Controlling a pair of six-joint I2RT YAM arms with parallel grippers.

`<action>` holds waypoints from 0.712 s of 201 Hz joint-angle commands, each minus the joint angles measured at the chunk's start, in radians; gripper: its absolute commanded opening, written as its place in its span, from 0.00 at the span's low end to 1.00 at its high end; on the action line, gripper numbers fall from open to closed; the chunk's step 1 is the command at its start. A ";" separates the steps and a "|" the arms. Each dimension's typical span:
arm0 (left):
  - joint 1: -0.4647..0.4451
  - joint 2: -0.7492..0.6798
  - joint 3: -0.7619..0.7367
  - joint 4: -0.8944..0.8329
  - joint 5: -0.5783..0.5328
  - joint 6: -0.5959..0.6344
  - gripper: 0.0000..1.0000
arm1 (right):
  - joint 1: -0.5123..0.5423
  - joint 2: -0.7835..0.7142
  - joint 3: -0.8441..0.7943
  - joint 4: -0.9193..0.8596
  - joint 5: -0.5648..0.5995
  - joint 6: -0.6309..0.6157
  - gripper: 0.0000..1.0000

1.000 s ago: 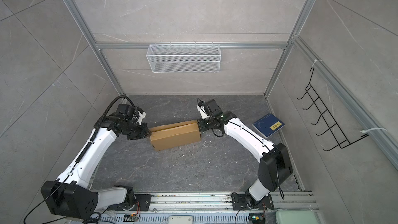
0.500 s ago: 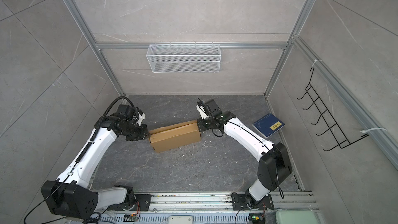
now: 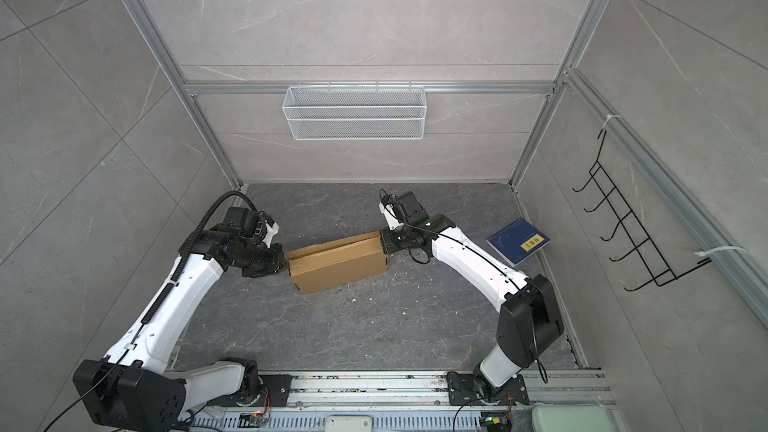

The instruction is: Fold the paper box

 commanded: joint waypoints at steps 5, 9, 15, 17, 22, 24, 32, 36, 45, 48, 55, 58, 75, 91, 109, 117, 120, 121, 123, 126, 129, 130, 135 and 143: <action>-0.013 -0.016 -0.016 0.027 0.016 -0.039 0.19 | 0.007 0.039 0.008 -0.055 -0.010 0.021 0.00; -0.015 -0.015 -0.017 0.030 0.016 -0.040 0.19 | 0.006 0.039 0.008 -0.055 -0.009 0.022 0.00; -0.014 -0.013 -0.017 0.033 0.017 -0.042 0.19 | 0.007 0.039 0.010 -0.055 -0.010 0.021 0.00; -0.014 -0.013 -0.017 0.033 0.016 -0.041 0.19 | 0.006 0.039 0.010 -0.055 -0.009 0.022 0.00; -0.016 -0.011 -0.017 0.036 0.014 -0.041 0.19 | 0.007 0.039 0.011 -0.057 -0.010 0.021 0.00; -0.017 -0.009 -0.017 0.037 0.014 -0.041 0.19 | 0.007 0.039 0.011 -0.057 -0.010 0.020 0.00; -0.016 -0.006 -0.016 0.037 0.013 -0.041 0.19 | 0.008 0.039 0.013 -0.058 -0.009 0.020 0.00; -0.017 -0.004 -0.015 0.037 0.012 -0.041 0.19 | 0.006 0.039 0.012 -0.057 -0.010 0.020 0.00; -0.017 -0.001 -0.013 0.038 0.010 -0.041 0.19 | 0.007 0.040 0.012 -0.058 -0.009 0.020 0.00; -0.017 -0.002 -0.013 0.038 0.009 -0.041 0.19 | 0.007 0.040 0.013 -0.059 -0.009 0.020 0.00; -0.018 -0.001 -0.013 0.041 0.005 -0.042 0.19 | 0.007 0.041 0.014 -0.059 -0.009 0.020 0.00; -0.017 -0.001 -0.013 0.041 0.003 -0.042 0.19 | 0.007 0.041 0.014 -0.059 -0.009 0.021 0.00; -0.019 0.003 -0.012 0.044 0.000 -0.046 0.18 | 0.007 0.042 0.015 -0.059 -0.010 0.021 0.00; -0.020 0.009 -0.010 0.044 -0.003 -0.045 0.17 | 0.006 0.044 0.015 -0.059 -0.012 0.019 0.00; -0.023 0.012 -0.010 0.040 -0.016 -0.042 0.17 | 0.007 0.042 0.016 -0.059 -0.009 0.018 0.00; -0.023 0.012 -0.008 0.036 -0.024 -0.042 0.17 | 0.007 0.042 0.017 -0.059 -0.009 0.017 0.00; -0.024 0.013 -0.008 0.034 -0.028 -0.042 0.17 | 0.007 0.042 0.018 -0.060 -0.009 0.017 0.00; -0.025 0.013 -0.008 0.033 -0.030 -0.042 0.17 | 0.007 0.042 0.016 -0.060 -0.010 0.017 0.00; -0.026 0.014 -0.008 0.031 -0.032 -0.042 0.17 | 0.007 0.042 0.018 -0.059 -0.009 0.017 0.00; -0.027 0.014 -0.007 0.029 -0.036 -0.042 0.17 | 0.007 0.042 0.016 -0.060 -0.008 0.017 0.00; -0.028 0.014 -0.007 0.027 -0.040 -0.042 0.17 | 0.007 0.042 0.018 -0.060 -0.008 0.017 0.00; -0.028 0.014 -0.007 0.026 -0.041 -0.042 0.17 | 0.007 0.043 0.018 -0.060 -0.008 0.017 0.00; -0.029 0.015 -0.005 0.021 -0.049 -0.042 0.17 | 0.007 0.044 0.019 -0.059 -0.008 0.017 0.00; -0.033 0.016 -0.004 0.017 -0.061 -0.042 0.18 | 0.007 0.044 0.018 -0.058 -0.008 0.017 0.00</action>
